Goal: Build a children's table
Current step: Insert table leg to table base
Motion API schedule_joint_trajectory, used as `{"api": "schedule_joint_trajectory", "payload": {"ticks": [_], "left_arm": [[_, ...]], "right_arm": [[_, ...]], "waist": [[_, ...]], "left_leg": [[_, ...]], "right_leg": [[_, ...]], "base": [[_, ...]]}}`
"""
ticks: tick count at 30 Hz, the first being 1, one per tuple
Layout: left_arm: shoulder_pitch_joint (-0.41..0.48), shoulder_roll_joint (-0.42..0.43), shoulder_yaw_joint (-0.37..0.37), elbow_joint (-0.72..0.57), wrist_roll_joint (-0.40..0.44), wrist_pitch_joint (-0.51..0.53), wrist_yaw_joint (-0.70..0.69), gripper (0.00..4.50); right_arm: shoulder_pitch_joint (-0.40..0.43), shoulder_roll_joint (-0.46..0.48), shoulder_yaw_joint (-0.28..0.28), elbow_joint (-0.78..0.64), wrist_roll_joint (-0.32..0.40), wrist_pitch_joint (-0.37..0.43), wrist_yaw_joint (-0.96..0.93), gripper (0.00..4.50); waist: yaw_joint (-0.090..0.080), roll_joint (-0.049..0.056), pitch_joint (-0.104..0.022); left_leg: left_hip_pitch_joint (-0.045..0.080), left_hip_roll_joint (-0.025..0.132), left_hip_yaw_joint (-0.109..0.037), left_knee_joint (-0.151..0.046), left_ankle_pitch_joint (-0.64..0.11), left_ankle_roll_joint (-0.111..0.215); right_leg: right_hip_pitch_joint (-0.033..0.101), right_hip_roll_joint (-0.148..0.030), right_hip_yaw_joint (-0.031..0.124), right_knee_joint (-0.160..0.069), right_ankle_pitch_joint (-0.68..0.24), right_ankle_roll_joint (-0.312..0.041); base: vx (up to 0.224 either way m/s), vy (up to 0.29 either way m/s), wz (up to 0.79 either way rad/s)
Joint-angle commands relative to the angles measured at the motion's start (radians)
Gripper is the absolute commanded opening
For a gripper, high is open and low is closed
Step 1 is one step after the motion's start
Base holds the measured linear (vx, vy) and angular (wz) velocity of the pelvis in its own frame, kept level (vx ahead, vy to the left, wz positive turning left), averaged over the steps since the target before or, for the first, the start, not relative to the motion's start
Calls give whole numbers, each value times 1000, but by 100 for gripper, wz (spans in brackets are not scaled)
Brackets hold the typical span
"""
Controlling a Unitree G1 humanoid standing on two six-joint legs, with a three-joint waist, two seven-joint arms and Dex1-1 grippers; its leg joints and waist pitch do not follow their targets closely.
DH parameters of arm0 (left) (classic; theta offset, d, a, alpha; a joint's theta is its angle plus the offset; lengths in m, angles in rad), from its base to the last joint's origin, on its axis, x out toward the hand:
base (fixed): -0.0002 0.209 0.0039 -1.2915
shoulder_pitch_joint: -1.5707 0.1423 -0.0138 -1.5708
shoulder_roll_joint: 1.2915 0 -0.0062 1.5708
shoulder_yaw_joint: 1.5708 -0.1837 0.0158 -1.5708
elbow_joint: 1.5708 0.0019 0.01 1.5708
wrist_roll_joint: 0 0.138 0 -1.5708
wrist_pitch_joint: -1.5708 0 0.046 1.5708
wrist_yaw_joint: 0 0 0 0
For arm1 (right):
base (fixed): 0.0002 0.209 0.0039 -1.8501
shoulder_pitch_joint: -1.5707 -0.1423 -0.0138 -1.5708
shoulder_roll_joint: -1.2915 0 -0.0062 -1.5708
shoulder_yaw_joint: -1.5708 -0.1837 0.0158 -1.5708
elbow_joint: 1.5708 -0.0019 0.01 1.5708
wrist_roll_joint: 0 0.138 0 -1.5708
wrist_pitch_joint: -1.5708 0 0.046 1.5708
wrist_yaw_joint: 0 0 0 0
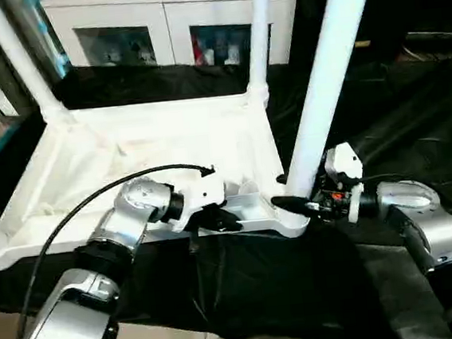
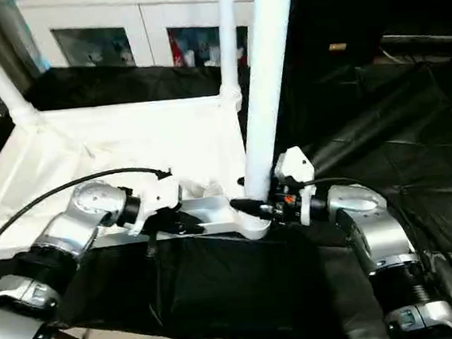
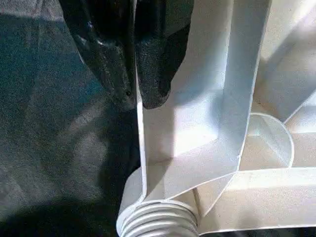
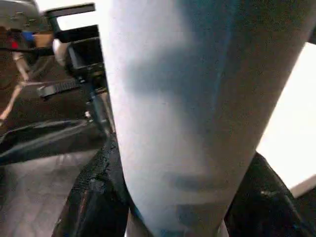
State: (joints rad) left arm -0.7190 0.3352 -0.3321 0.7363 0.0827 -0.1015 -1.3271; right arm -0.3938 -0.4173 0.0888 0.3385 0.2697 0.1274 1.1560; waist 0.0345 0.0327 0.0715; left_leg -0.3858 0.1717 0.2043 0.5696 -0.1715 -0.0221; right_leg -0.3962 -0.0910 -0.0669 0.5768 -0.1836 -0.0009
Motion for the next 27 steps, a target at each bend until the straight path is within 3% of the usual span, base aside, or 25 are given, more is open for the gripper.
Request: {"api": "schedule_joint_trajectory", "payload": {"ticks": [1,5,10,16,17,19,21,24,27], "left_arm": [[9,-4,-38,-44,-6,-5,-55,0],[8,-1,-26,-59,-2,10,-25,0],[-2,-5,-15,-57,-3,33,-3,0],[-24,-20,9,-46,-3,91,54,0],[-27,-22,11,-44,-2,98,64,0],[-48,-38,28,-27,-2,135,118,0],[-68,-55,45,-17,0,175,172,0],[-99,-87,65,-5,5,231,249,0],[-131,-130,82,13,17,293,358,0]], "right_arm": [[52,1,92,69,-34,36,38,191],[57,6,92,67,-35,21,46,191],[63,18,86,64,-45,13,30,191],[39,62,31,95,-57,25,-112,191],[38,66,26,97,-56,26,-124,191],[32,85,7,105,-62,29,-190,191],[28,106,-5,117,-72,34,-252,191],[5,152,-19,166,-96,40,-366,191],[-39,213,-30,246,-127,45,-511,191]], "waist": [[1,2,-28],[1,0,-20],[2,0,1],[-3,-1,10],[-4,-2,12],[-8,-2,22],[-10,-2,26],[-14,1,30],[-22,5,37]], "left_leg": [[19,71,-32,-84,-327,50],[19,70,-29,-85,-321,58],[29,73,-35,-96,-411,17],[33,71,-42,-103,-458,-11],[34,71,-43,-103,-465,-12],[41,68,-52,-103,-519,-25],[43,68,-58,-104,-533,-30],[37,69,-64,-114,-539,-40],[41,66,-69,-118,-588,-57]], "right_leg": [[28,-62,47,-68,-205,-262],[27,-65,48,-70,-209,-272],[15,-71,55,-91,-422,-225],[9,-76,57,-99,-502,-203],[7,-76,58,-102,-525,-196],[-3,-79,55,-116,-662,-149],[-4,-83,51,-122,-713,-128],[2,-82,45,-125,-691,-117],[-3,-80,39,-125,-679,-119]], "base": [[0,0,0],[0,0,0],[0,0,0],[0,0,0],[0,0,0],[0,0,0],[-26,7,-3],[-17,4,-2],[0,0,0]]}}
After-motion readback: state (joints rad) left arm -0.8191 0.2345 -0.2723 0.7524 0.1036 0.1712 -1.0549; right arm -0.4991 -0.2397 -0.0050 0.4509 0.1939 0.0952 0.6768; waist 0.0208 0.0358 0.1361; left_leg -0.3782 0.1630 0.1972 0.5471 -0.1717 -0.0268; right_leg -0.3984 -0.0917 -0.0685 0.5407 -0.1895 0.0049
